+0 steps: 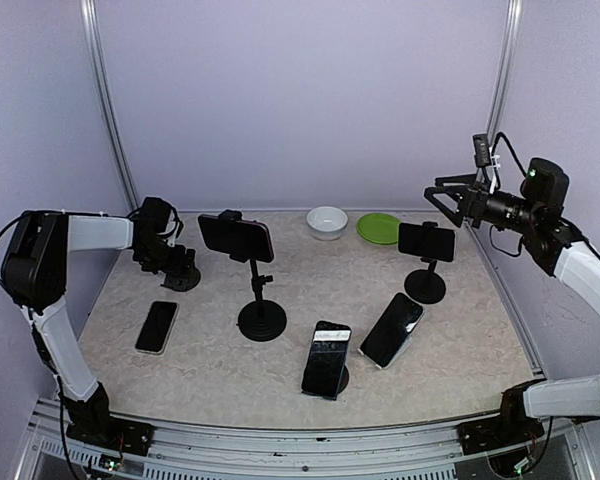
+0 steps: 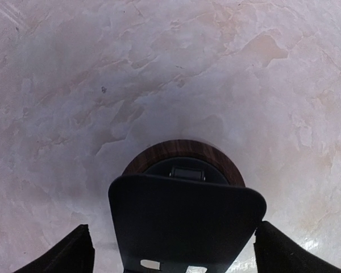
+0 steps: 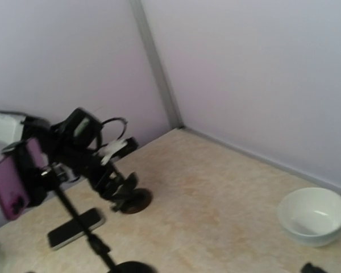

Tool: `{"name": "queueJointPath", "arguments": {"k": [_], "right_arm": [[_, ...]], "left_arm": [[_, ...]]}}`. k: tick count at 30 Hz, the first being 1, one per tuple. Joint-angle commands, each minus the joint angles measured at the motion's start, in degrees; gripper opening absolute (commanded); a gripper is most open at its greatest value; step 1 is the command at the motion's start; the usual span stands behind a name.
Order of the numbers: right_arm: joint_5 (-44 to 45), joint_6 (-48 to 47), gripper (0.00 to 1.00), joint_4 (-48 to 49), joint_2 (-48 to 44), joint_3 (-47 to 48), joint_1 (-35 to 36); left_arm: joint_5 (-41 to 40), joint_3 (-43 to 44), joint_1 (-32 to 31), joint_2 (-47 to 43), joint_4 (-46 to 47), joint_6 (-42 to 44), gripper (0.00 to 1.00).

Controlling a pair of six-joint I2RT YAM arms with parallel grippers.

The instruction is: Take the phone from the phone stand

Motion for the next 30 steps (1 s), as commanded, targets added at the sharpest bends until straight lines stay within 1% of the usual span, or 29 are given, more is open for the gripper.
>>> {"name": "queueJointPath", "arguments": {"k": [1, 4, 6, 10, 16, 20, 26, 28, 30], "right_arm": [[0.72, -2.91, 1.0, -2.58, 0.7, 2.63, 3.9], [0.75, -3.85, 1.0, -3.53, 1.07, 3.01, 6.11], [1.17, -4.47, 1.0, -3.78, 1.14, 2.89, 7.59], [0.74, -4.94, 1.0, -1.52, 1.15, 1.2, 10.76], [3.16, -5.57, 0.99, 3.35, 2.17, -2.84, 17.07], [5.08, -6.61, 0.99, 6.93, 5.08, -4.75, 21.42], [10.11, -10.16, 0.97, 13.0, 11.63, -4.92, 29.11], [11.48, -11.03, 0.95, 17.54, 13.94, -5.35, 31.24], [11.91, -11.65, 0.92, 22.92, 16.54, -6.05, 33.72]], "left_arm": [[-2.36, -2.43, -1.73, -7.54, 0.55, -0.62, 0.99], [-4.34, -3.87, -3.01, -12.54, 1.56, 0.3, 0.99], [-6.99, -4.5, -5.82, -15.9, 1.76, 1.46, 0.99], [-9.86, -5.71, -8.53, -23.39, 2.6, 3.3, 0.99], [-9.17, -9.63, -10.87, -37.39, 6.41, 4.19, 0.99], [-7.96, -13.02, -11.87, -45.71, 9.28, 5.08, 0.99], [-9.38, -14.35, -14.04, -53.19, 7.59, 6.36, 0.99], [-8.38, -15.1, -14.91, -55.55, 7.93, 6.62, 0.99], [-5.17, -16.18, -15.68, -58.4, 8.65, 7.2, 0.99]]}}
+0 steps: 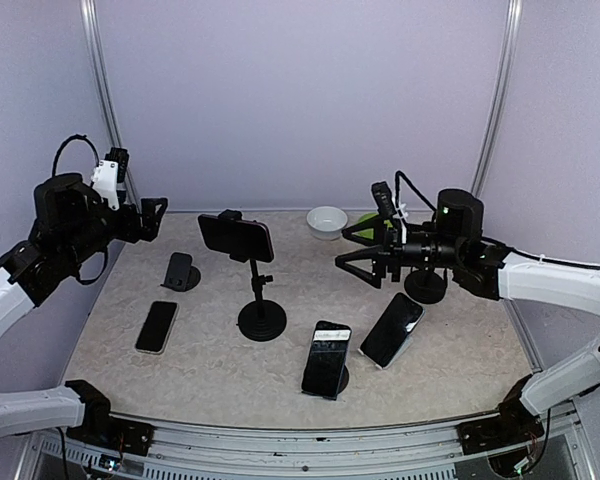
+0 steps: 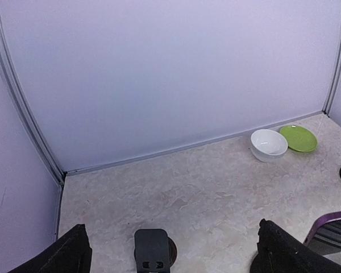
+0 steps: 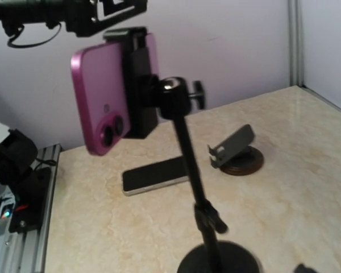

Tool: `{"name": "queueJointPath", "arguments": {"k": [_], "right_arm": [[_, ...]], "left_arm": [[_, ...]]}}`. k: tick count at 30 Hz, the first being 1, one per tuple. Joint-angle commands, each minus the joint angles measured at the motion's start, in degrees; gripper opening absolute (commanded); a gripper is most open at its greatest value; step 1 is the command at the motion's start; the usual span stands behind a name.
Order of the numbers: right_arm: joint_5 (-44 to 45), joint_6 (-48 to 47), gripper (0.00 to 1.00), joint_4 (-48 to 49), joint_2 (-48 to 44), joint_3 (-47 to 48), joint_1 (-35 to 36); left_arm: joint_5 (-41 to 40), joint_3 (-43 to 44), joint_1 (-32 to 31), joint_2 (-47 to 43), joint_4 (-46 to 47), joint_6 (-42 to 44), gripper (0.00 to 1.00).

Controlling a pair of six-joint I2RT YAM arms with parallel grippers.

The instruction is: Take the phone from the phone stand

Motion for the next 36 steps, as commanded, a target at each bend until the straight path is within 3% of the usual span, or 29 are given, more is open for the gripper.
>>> {"name": "queueJointPath", "arguments": {"k": [1, 6, 12, 23, 36], "right_arm": [[3.33, -2.71, 0.91, 14.66, 4.98, -1.96, 4.74], [5.36, -6.73, 0.88, 21.02, 14.19, 0.98, 9.29], [5.81, -8.29, 0.83, 31.0, 23.0, 3.05, 9.71], [1.02, -6.3, 0.74, 33.9, 36.93, 16.18, 9.78], [-0.07, -3.99, 0.66, 32.47, 45.03, 25.17, 10.95]], "left_arm": [[4.55, -2.45, -2.08, -4.96, 1.74, 2.01, 0.99], [3.68, -2.8, -5.82, -7.34, 1.67, 3.54, 0.99], [1.62, -2.93, -11.96, -8.92, 1.91, 7.2, 0.99], [-6.85, -5.93, -27.15, -11.7, 2.5, 15.68, 0.99], [-13.21, -7.49, -34.56, -10.06, -0.37, 22.4, 0.99]]}}
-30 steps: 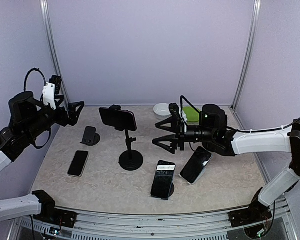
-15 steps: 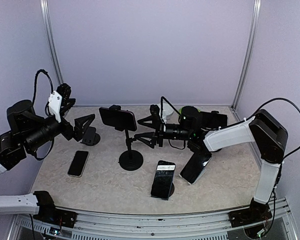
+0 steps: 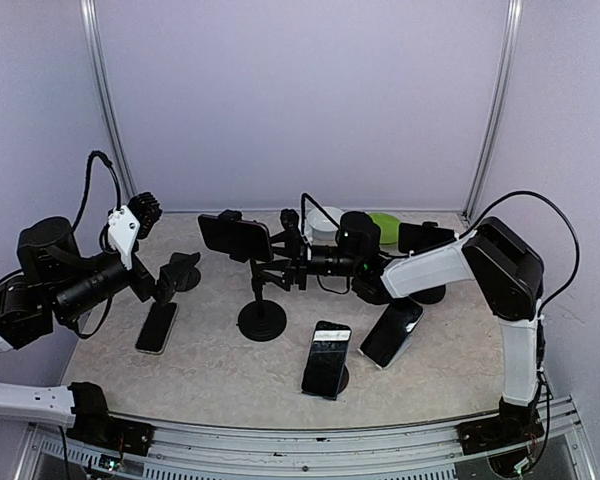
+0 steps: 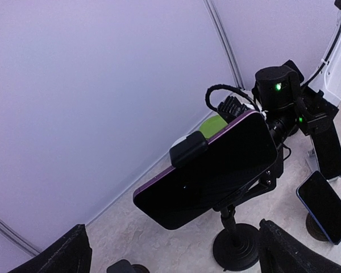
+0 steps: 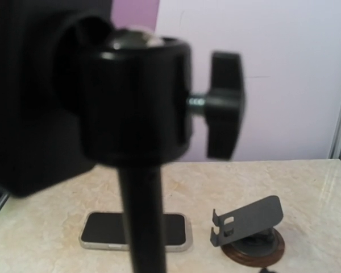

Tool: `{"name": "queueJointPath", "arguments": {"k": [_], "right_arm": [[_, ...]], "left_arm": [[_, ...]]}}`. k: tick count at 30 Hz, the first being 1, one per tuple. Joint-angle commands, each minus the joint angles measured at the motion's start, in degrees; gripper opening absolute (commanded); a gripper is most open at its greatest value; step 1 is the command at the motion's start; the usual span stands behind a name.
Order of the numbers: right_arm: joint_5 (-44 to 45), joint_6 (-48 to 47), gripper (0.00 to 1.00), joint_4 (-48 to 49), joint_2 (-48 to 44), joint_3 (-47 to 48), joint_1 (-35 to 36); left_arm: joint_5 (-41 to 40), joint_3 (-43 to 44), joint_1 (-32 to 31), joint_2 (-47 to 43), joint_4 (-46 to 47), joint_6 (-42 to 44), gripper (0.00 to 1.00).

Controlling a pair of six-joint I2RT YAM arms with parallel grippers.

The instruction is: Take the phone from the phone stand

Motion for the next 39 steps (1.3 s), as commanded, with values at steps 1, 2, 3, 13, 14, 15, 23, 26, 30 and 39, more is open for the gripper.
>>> {"name": "queueJointPath", "arguments": {"k": [1, 2, 3, 13, 14, 15, 23, 26, 30, 39], "right_arm": [[-0.97, 1.19, 0.65, 0.14, 2.44, 3.44, 1.21], [-1.02, 1.13, 0.65, -0.2, 2.79, 3.95, 1.36], [-1.04, 1.04, 0.64, -0.49, 3.19, 4.48, 1.49], [0.34, 0.85, 0.4, -2.4, 4.74, 6.81, 2.11], [0.18, 0.8, 0.36, -2.78, 4.75, 6.97, 2.11], [-0.24, 0.79, 0.31, -3.06, 4.68, 7.02, 2.14], [-0.98, 0.03, 0.0, -5.99, 4.0, 7.6, 2.11], [-2.1, -0.47, 0.0, -6.39, 3.63, 7.37, 2.13], [-2.27, -0.2, 0.0, -5.99, 3.3, 6.79, 2.12], [-3.07, 0.0, 0.0, -5.58, 2.67, 5.57, 2.11]], "left_arm": [[-3.9, -1.08, -1.42, 1.33, -1.24, 3.94, 0.99], [-4.52, -1.19, -1.79, 1.6, -1.26, 4.33, 0.99], [-5.08, -1.31, -2.22, 1.73, -1.06, 5.19, 0.99], [-14.32, -4.81, -8.78, 4.64, 1.04, 17.17, 0.99], [-14.29, -5.26, -8.87, 4.64, 1.82, 18.27, 0.99], [-14.26, -5.48, -8.88, 4.74, 2.29, 19.35, 0.99], [-17.96, -6.98, -10.1, 7.5, 9.06, 29.31, 0.99], [-21.24, -8.83, -11.47, 8.82, 13.89, 35.85, 0.99], [-22.55, -10.01, -11.64, 10.05, 20.15, 42.47, 0.99], [-23.63, -11.87, -11.16, 13.42, 31.77, 53.09, 0.99]]}}
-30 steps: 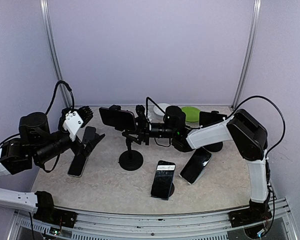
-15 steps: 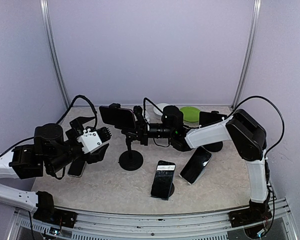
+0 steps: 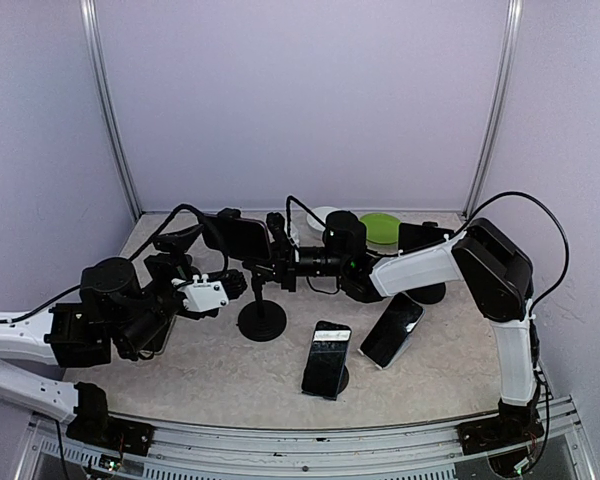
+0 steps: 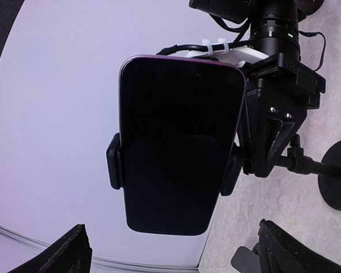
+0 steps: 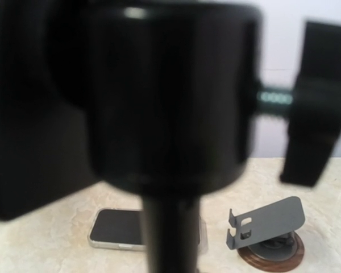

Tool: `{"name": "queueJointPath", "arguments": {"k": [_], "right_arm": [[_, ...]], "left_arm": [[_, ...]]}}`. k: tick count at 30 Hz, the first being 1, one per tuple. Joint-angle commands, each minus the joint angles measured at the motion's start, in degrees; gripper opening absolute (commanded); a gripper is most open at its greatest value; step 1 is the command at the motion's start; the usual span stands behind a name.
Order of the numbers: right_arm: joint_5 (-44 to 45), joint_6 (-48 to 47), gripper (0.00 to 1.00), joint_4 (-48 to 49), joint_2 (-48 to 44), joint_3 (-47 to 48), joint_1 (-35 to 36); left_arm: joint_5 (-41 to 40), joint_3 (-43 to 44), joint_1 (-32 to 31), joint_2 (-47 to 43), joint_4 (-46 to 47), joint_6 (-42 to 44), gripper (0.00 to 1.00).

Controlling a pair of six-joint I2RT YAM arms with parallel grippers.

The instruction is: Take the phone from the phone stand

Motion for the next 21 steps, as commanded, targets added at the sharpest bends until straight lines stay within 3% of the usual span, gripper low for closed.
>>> {"name": "queueJointPath", "arguments": {"k": [1, 21], "right_arm": [[-1.64, 0.57, 0.0, -1.02, -1.35, -0.79, 0.57], [-2.99, 0.01, 0.0, -0.34, -1.65, -1.92, 0.57]], "left_arm": [[-0.66, -0.47, 0.57, 1.54, 7.97, 5.73, 0.99], [11.32, 5.13, 7.82, 6.95, 4.92, 4.2, 0.99]]}}
